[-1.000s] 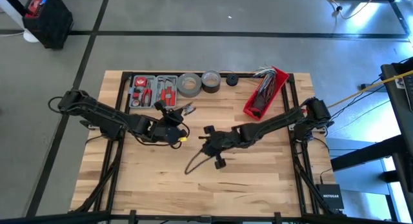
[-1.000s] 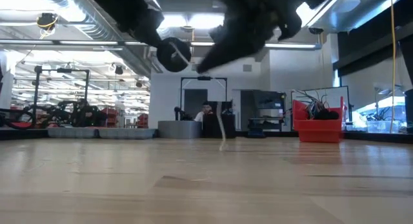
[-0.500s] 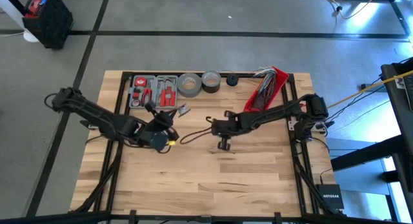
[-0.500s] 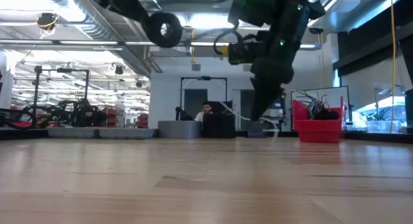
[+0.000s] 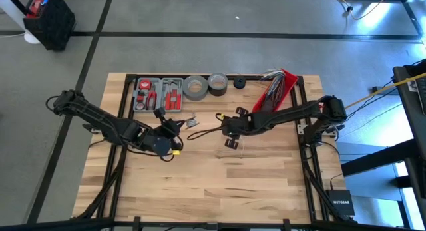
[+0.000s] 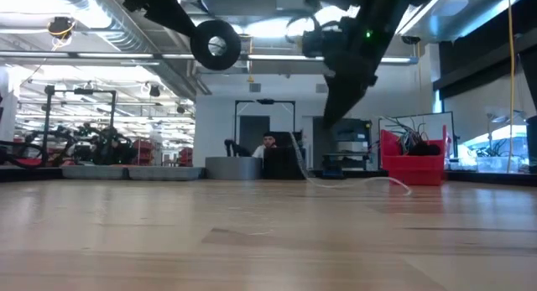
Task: Coil cords
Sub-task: Uncoil the white wire from the spool
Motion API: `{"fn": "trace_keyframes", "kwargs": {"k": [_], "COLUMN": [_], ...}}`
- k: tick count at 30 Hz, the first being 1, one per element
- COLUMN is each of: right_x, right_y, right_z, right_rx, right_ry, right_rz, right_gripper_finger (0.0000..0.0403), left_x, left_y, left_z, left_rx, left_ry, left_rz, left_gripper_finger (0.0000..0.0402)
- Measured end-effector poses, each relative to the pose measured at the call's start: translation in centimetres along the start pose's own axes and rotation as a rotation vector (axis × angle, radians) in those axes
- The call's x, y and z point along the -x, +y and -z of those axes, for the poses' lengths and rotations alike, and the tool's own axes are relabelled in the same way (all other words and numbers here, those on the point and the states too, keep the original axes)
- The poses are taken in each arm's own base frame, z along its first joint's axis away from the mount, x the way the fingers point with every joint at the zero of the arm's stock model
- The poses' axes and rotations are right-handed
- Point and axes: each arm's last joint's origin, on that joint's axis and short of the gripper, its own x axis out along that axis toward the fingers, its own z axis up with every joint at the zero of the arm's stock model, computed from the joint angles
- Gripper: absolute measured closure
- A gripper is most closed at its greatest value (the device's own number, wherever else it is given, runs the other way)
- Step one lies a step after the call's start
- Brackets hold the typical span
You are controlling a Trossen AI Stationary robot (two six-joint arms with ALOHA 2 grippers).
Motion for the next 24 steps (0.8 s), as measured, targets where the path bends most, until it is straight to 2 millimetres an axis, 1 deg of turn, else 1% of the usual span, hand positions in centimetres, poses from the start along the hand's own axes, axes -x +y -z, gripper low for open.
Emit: {"fn": "trace_keyframes", "kwargs": {"k": [4, 7, 12, 14, 16, 18, 24], "right_x": [0.7, 1.0, 1.2, 1.3, 1.4, 1.0, -0.9], "right_y": [0.3, 1.1, 2.6, 2.8, 2.8, 3.0, 3.7], "right_z": [-0.6, -1.1, -2.7, -3.4, -3.7, -4.0, -4.1], "right_rx": [0.018, 0.092, 0.216, 0.231, 0.232, 0.216, 0.237], "right_ry": [-0.054, -0.128, -0.403, -0.501, -0.559, -0.597, -0.627], "right_rz": [-0.110, -0.157, -0.201, -0.213, -0.214, -0.210, -0.189], "right_gripper_finger": [0.0241, 0.0225, 0.0219, 0.0219, 0.0219, 0.0219, 0.0219], "left_x": [0.1, 0.4, 0.5, 0.5, 0.5, 0.5, 0.5], "left_y": [-0.3, -0.5, -0.7, -0.7, -0.7, -0.7, -1.0], "left_z": [0.0, 0.1, 0.1, 0.1, 0.1, 0.1, -0.1], "left_rx": [-0.046, -0.070, -0.079, -0.079, -0.079, -0.074, -0.065], "left_ry": [0.009, 0.010, 0.008, 0.008, 0.009, 0.007, 0.004], "left_rz": [0.067, 0.106, 0.122, 0.122, 0.125, 0.133, 0.177], "left_gripper_finger": [0.0396, 0.0396, 0.0396, 0.0396, 0.0396, 0.0396, 0.0396]}}
